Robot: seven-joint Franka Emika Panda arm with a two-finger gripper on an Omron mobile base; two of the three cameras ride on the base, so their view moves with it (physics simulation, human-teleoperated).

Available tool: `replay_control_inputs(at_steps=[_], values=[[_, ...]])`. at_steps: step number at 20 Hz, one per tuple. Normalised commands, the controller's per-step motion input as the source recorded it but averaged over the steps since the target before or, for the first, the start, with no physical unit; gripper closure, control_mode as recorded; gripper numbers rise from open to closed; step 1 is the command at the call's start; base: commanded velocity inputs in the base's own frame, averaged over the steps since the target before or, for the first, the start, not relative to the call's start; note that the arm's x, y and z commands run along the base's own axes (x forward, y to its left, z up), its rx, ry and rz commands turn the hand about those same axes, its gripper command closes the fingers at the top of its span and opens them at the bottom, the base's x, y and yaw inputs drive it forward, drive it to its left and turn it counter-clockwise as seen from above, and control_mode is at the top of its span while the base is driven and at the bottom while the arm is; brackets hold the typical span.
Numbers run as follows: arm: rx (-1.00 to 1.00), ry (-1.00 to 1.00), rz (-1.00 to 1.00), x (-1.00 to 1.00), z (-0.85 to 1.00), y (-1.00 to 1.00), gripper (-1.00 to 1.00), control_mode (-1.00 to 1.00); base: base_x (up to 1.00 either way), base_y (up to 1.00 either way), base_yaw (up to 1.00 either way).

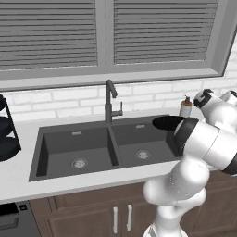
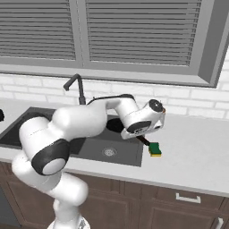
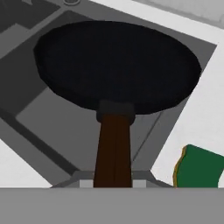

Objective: Pick the pan and sponge and place them into the sink. Then turn on the water.

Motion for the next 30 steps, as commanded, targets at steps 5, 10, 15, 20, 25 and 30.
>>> replay_control_inputs(at_steps=[5, 10, 15, 20, 25, 30], values=[[0.00, 0.01, 0.27, 0.30, 0.00, 0.60, 1.00, -1.00, 0.00, 0.00, 0.00], [0.00, 0.08, 0.34, 0.47, -0.02, 0.34, 1.00, -1.00, 0.00, 0.00, 0.00], [0.00, 0.07, 0.32, 0.49, -0.17, 0.10, 1.00, -1.00, 0.00, 0.00, 0.00], [0.00, 0.03, 0.22, 0.39, -0.32, 0.02, 1.00, -1.00, 0.00, 0.00, 0.00], [0.00, 0.01, 0.09, 0.21, -0.45, 0.14, 1.00, -1.00, 0.00, 0.00, 0.00], [-0.02, 0.00, 0.00, 0.20, -0.56, 0.29, 1.00, -1.00, 0.00, 0.00, 0.00]])
